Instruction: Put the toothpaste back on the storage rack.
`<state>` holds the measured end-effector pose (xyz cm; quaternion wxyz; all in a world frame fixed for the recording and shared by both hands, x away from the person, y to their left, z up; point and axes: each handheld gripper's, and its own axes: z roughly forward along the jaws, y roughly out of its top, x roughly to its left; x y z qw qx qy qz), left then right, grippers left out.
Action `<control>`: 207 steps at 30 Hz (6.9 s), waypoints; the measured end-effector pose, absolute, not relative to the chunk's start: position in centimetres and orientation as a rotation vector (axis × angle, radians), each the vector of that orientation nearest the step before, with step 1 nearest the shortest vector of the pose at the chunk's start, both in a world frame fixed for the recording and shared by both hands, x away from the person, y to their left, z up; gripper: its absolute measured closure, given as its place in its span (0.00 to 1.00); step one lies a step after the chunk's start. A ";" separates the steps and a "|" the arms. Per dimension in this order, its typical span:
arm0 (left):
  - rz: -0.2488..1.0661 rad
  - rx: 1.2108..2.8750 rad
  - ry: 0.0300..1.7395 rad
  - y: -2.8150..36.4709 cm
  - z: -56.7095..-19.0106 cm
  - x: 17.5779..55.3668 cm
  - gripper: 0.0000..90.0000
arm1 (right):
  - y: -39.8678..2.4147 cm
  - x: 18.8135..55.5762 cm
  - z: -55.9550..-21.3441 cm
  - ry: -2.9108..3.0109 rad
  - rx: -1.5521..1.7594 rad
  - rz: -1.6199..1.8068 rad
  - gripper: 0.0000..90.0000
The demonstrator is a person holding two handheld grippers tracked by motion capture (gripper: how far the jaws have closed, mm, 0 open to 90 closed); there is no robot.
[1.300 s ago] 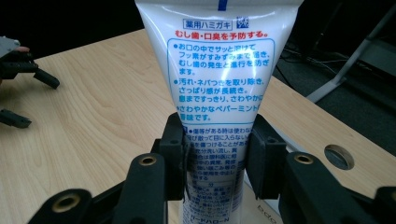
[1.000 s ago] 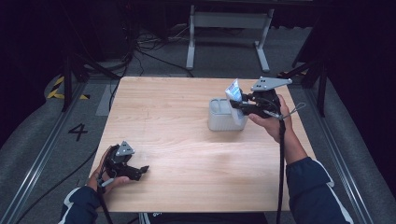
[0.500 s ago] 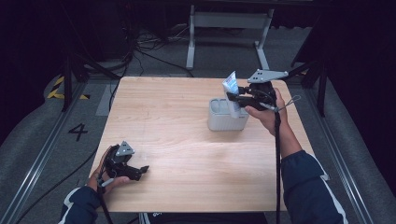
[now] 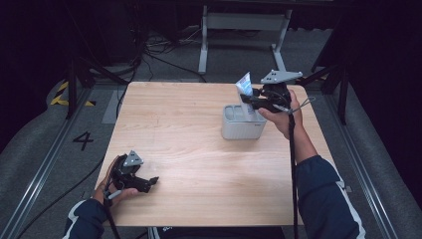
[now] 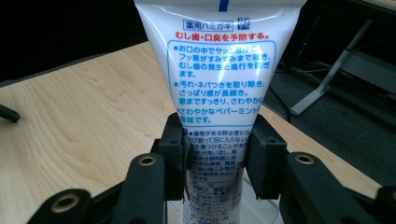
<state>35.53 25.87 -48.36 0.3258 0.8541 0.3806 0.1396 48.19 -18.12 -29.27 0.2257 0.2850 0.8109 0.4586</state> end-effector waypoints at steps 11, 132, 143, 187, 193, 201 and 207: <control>0.365 2.242 0.997 25.9 -48.3 35.5 0.00 | -18.1 49.3 -30.0 2.223 0.802 1.265 0.71; 0.364 2.237 0.998 25.9 -48.4 35.5 0.01 | -20.2 48.5 -36.6 2.342 0.850 1.114 0.60; 0.365 2.237 0.999 25.9 -48.4 35.5 0.01 | -20.7 47.3 -35.6 2.342 0.824 1.084 0.52; 0.368 2.236 1.003 25.9 -48.4 35.5 0.01 | -24.5 41.2 -36.9 2.355 0.745 0.896 0.26; 0.368 2.236 1.003 25.9 -48.4 35.5 0.01 | -26.0 39.9 -38.3 2.358 0.760 0.882 0.26; 0.367 2.236 1.003 25.9 -48.4 35.5 0.01 | -27.7 38.5 -39.9 2.350 0.760 0.872 0.26; 0.368 2.236 1.003 25.9 -48.4 35.5 0.01 | -29.7 37.4 -40.8 2.340 0.780 0.913 0.24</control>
